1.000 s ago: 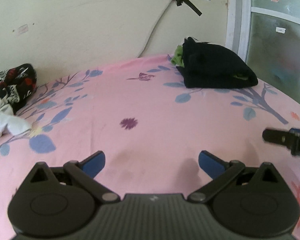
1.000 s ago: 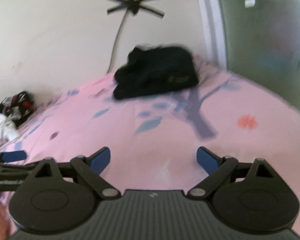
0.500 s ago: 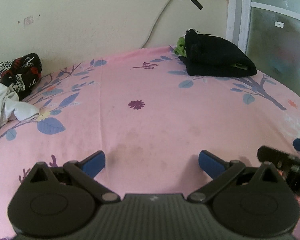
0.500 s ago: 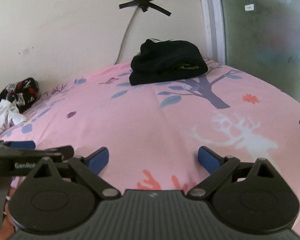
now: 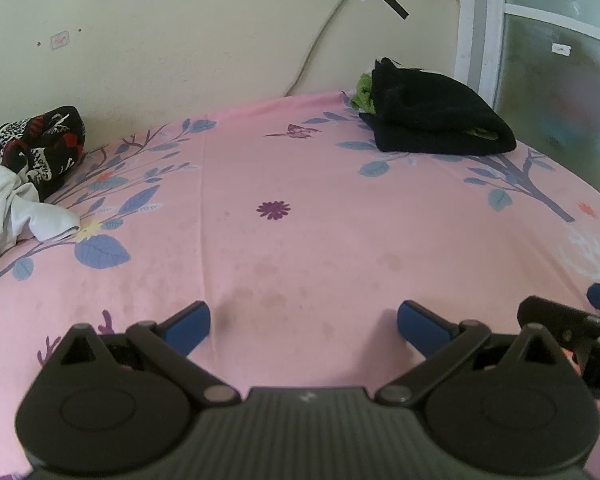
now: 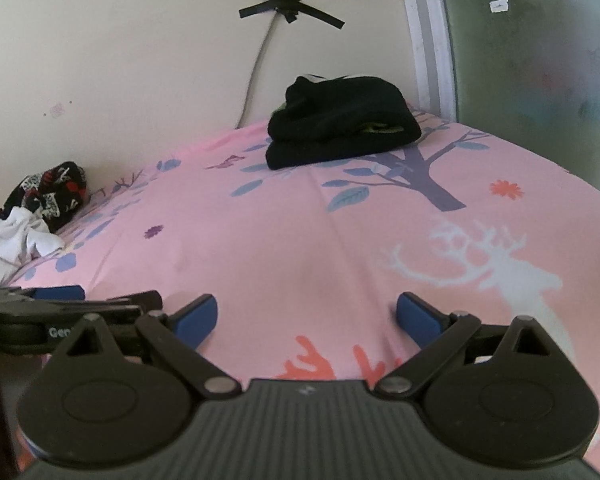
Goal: Fold small clothes
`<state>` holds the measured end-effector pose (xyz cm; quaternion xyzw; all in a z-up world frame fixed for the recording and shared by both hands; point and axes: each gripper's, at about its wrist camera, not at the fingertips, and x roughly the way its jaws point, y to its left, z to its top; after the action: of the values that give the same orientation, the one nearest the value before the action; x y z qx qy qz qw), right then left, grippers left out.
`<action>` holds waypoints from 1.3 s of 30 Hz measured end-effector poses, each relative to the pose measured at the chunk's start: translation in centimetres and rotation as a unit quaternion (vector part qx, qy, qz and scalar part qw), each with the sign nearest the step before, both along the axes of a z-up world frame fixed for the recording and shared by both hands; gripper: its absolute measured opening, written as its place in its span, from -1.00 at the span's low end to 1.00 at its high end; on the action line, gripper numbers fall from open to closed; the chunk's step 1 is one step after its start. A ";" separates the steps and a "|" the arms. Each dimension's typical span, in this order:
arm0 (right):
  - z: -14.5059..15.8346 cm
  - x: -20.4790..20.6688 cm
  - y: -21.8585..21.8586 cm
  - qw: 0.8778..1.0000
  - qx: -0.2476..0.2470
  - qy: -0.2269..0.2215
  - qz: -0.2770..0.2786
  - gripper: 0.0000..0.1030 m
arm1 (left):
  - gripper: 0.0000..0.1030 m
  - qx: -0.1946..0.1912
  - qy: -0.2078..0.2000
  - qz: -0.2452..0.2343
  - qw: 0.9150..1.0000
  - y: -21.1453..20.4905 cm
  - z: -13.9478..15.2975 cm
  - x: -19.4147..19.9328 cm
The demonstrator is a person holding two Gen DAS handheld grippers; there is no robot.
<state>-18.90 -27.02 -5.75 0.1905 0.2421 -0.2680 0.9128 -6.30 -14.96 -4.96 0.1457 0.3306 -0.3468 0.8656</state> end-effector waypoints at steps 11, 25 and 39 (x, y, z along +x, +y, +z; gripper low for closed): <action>1.0 -1.9 -0.1 0.998 0.053 -0.024 -0.016 0.76 | 1.00 0.026 -0.041 0.009 0.999 0.4 1.4 -2.2; 1.2 -2.4 -0.1 0.998 0.056 -0.036 -0.021 0.76 | 1.00 0.039 -0.048 0.007 0.998 1.0 1.9 -3.3; 1.5 -2.3 0.3 0.998 0.050 -0.039 -0.016 0.76 | 1.00 0.045 -0.058 0.004 0.997 1.3 2.1 -3.9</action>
<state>-21.23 -26.71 -4.25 0.2506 0.2161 -0.2628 0.9063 -10.21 -13.65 -2.90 0.2027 0.2953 -0.3188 0.8775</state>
